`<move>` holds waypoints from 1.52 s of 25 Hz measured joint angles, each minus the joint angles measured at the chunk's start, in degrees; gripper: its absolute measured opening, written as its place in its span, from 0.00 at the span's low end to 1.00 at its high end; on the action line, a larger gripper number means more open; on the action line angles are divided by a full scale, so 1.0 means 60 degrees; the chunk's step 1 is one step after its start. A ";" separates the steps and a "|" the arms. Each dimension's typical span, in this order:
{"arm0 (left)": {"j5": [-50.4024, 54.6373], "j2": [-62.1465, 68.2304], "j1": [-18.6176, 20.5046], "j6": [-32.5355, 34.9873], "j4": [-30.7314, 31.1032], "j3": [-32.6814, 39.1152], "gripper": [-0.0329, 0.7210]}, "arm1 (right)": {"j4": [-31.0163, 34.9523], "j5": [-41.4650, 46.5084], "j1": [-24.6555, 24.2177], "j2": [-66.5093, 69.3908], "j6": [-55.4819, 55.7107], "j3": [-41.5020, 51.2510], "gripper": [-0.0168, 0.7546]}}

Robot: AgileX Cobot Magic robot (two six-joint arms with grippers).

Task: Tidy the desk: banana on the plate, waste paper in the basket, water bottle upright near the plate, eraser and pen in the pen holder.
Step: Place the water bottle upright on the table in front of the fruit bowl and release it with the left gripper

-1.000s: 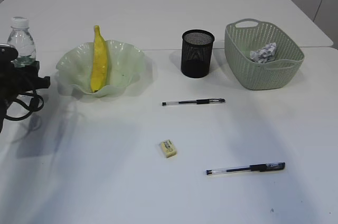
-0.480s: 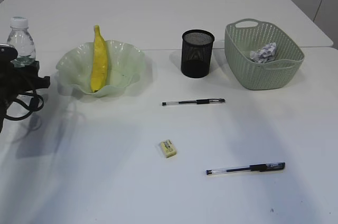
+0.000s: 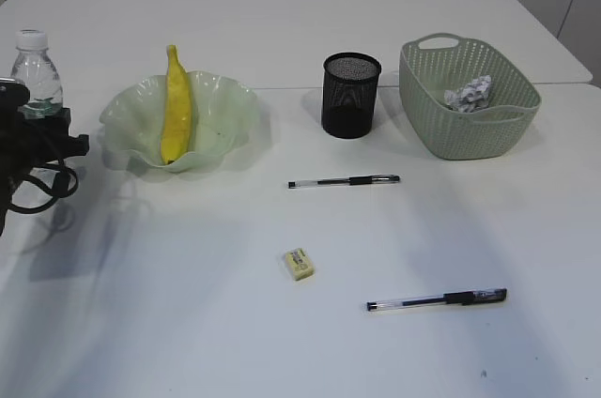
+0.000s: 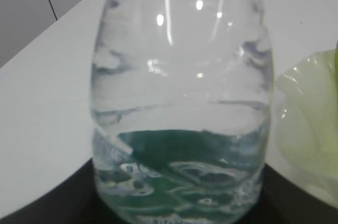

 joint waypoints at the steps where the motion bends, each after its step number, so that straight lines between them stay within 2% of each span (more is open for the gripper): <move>1: 0.0000 0.0000 0.0000 0.0000 0.0000 0.0000 0.60 | 0.0000 0.0000 0.0000 0.0000 0.0000 0.0000 0.69; 9: 0.0000 0.0000 0.0000 0.0000 -0.0364 0.0000 0.62 | 0.0000 -0.0020 0.0000 0.0000 0.0000 0.0000 0.69; 22: 0.0000 0.0000 0.0004 0.0000 -0.0353 0.0000 0.62 | 0.0000 -0.0020 0.0000 0.0000 0.0000 0.0000 0.69; 30: 0.0000 0.0000 0.0004 0.0000 -0.0353 -0.0127 0.69 | 0.0000 -0.0020 0.0000 0.0000 0.0000 0.0000 0.69; 38: 0.0000 0.0000 0.0004 -0.0019 -0.0353 -0.0147 0.70 | 0.0000 -0.0056 0.0000 0.0000 0.0000 0.0000 0.69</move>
